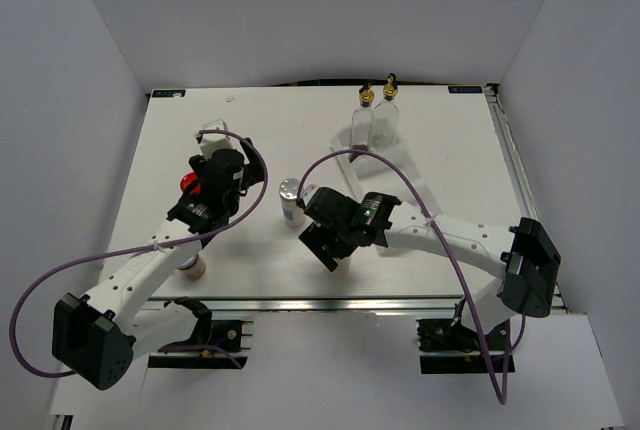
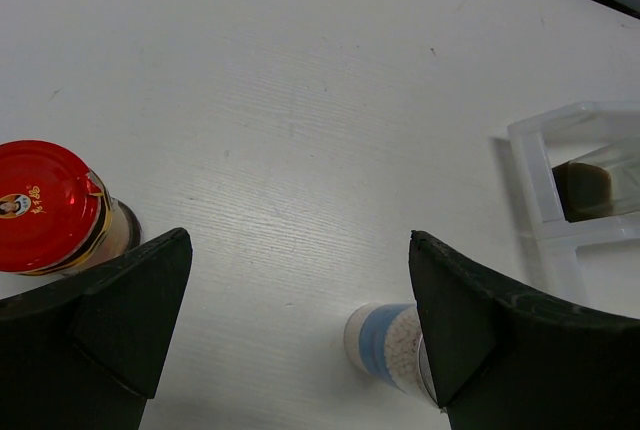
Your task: Organize the condiment bottles
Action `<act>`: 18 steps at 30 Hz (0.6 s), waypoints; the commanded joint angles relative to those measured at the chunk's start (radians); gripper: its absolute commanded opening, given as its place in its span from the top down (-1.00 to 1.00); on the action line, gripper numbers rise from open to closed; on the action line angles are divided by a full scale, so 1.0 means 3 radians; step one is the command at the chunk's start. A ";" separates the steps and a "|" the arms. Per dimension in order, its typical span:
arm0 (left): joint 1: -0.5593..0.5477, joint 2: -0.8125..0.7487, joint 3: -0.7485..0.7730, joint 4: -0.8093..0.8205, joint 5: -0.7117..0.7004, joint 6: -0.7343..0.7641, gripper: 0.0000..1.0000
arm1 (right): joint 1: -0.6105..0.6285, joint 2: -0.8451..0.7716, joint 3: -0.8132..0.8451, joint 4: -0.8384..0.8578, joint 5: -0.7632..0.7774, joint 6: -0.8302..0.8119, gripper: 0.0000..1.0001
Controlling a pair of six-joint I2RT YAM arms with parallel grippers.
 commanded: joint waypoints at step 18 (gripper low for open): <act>0.0002 -0.0153 -0.0135 0.0164 0.0706 0.0163 -0.96 | -0.0952 -0.0908 0.0308 0.0413 0.0861 0.0226 0.62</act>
